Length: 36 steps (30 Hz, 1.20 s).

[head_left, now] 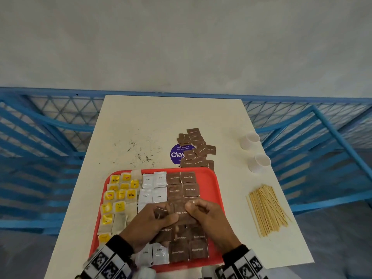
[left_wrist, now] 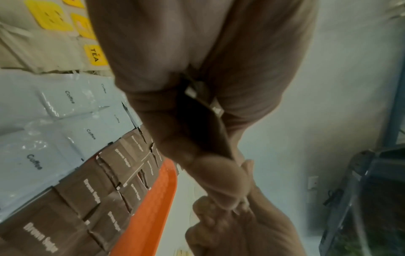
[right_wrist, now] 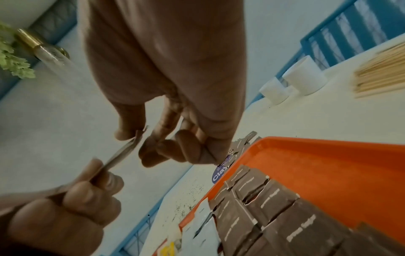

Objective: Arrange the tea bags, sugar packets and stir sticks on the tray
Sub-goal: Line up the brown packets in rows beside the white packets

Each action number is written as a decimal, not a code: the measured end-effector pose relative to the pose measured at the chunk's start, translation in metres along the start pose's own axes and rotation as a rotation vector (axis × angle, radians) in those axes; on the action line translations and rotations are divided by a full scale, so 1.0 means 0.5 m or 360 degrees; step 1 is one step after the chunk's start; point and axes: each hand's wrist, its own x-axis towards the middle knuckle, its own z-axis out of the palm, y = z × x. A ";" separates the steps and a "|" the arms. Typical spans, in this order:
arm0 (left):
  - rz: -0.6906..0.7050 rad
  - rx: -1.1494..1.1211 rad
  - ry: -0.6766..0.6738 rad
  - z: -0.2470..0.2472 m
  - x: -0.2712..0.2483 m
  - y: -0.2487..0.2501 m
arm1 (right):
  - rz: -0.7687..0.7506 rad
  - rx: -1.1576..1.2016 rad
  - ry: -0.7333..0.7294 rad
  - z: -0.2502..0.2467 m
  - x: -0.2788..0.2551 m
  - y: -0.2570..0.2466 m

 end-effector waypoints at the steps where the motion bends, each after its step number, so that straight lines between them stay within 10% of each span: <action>1: 0.0004 0.0012 -0.0013 0.001 -0.002 -0.002 | -0.0008 0.0013 0.0029 -0.001 0.003 -0.003; 17: -0.0111 -0.0136 -0.0018 -0.009 0.015 -0.041 | -0.0004 0.0139 -0.0048 -0.035 0.019 0.021; 22: -0.0359 -0.0436 0.0130 -0.017 0.031 -0.045 | 0.0011 -0.0442 -0.0547 -0.082 0.024 -0.016; 28: -0.0266 0.0529 -0.0064 -0.003 0.047 -0.040 | -0.0010 -0.1045 -0.0851 -0.071 0.072 -0.033; 36: -0.0164 -0.0190 0.0348 0.012 0.079 -0.059 | 0.0155 -0.0162 -0.0129 -0.048 0.050 0.032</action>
